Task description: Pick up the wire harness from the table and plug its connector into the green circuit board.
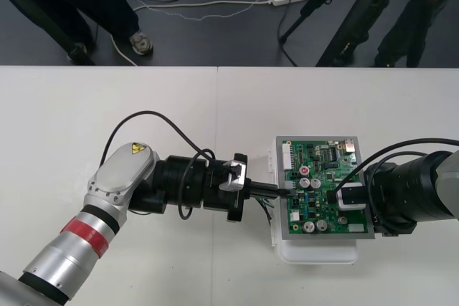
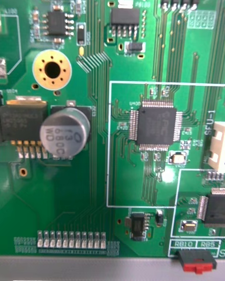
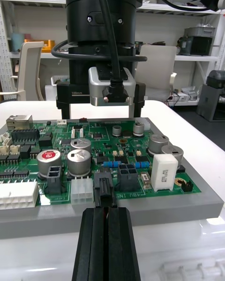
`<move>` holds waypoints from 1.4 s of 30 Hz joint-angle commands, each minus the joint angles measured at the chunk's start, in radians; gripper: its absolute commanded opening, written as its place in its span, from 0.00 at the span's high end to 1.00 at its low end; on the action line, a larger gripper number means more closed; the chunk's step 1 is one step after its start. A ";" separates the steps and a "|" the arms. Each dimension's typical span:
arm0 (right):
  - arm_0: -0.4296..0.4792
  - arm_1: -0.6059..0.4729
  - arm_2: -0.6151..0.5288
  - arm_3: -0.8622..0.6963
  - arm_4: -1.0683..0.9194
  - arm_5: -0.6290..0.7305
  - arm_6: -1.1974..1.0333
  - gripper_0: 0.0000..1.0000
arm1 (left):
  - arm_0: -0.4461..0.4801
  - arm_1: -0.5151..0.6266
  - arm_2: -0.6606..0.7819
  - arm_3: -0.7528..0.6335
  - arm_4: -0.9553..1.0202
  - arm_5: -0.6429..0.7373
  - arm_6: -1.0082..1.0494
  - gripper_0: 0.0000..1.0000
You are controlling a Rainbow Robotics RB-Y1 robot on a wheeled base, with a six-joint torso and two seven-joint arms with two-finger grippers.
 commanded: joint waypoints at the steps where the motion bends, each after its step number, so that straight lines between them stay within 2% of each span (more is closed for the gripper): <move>1: -0.021 0.014 0.015 -0.017 -0.010 0.005 -0.024 0.00 | -0.004 -0.063 -0.028 -0.036 -0.006 0.042 -0.048 1.00; 15: -0.021 0.014 0.014 -0.019 -0.007 0.004 -0.024 0.00 | -0.004 -0.062 -0.026 -0.038 -0.008 0.042 -0.048 0.99; 16: -0.021 0.014 0.014 -0.019 -0.007 0.004 -0.024 0.00 | -0.004 -0.060 -0.026 -0.038 -0.008 0.042 -0.046 0.91; 17: -0.021 0.014 0.014 -0.017 -0.007 0.004 -0.024 0.00 | -0.004 -0.058 -0.026 -0.038 -0.006 0.042 -0.046 0.64; 19: -0.021 0.014 0.009 -0.019 -0.005 0.004 -0.022 0.00 | -0.004 -0.051 -0.026 -0.038 0.000 0.042 -0.046 0.19; 21: -0.021 0.012 0.005 -0.019 -0.004 0.004 -0.019 0.00 | -0.004 -0.042 -0.026 -0.038 0.004 0.042 -0.045 0.04; 22: -0.021 0.009 0.005 -0.019 0.001 0.004 -0.018 0.00 | -0.004 -0.035 -0.024 -0.038 0.007 0.042 -0.045 0.00; 33: -0.019 -0.040 -0.041 -0.019 -0.024 -0.012 0.020 0.00 | 0.010 0.066 -0.023 -0.038 0.096 0.016 -0.040 0.00; 42: 0.004 -0.108 -0.196 0.064 -0.228 -0.013 0.200 0.00 | 0.032 0.175 -0.006 -0.039 0.147 -0.025 -0.036 0.00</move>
